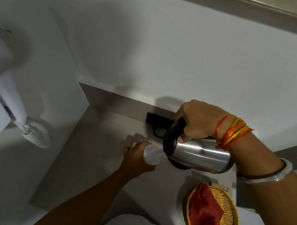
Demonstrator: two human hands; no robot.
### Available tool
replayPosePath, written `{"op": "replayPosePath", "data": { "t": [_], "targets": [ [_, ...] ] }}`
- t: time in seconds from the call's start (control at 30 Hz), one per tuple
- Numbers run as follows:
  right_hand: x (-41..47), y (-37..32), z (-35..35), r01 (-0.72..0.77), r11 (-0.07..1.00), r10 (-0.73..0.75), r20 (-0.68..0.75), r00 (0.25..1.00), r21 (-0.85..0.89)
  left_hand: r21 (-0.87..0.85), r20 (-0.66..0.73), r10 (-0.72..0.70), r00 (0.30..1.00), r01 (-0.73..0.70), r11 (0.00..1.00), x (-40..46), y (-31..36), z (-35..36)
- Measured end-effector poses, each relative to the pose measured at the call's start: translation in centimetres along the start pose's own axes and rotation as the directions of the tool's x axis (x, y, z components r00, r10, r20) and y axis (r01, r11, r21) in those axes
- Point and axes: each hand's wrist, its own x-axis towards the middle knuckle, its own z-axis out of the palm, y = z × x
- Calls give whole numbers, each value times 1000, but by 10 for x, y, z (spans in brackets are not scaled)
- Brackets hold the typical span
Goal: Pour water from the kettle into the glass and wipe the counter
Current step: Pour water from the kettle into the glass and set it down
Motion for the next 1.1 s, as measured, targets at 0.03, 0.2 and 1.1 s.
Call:
{"op": "replayPosePath", "data": {
  "t": [0.03, 0.2, 1.1],
  "targets": [
    [-1, 7, 2, 5, 999, -5, 4, 1000, 36, -9, 0, 3, 1000, -3, 1000, 0, 0, 0],
    [-11, 60, 30, 27, 940, -11, -48, 999, 340, -18, 14, -8, 1000, 8, 1000, 2, -1, 0],
    [-51, 167, 193, 127, 296, 444, -254, 859, 947, -45, -46, -7, 999, 5, 999, -7, 0, -4]
  ]
}}
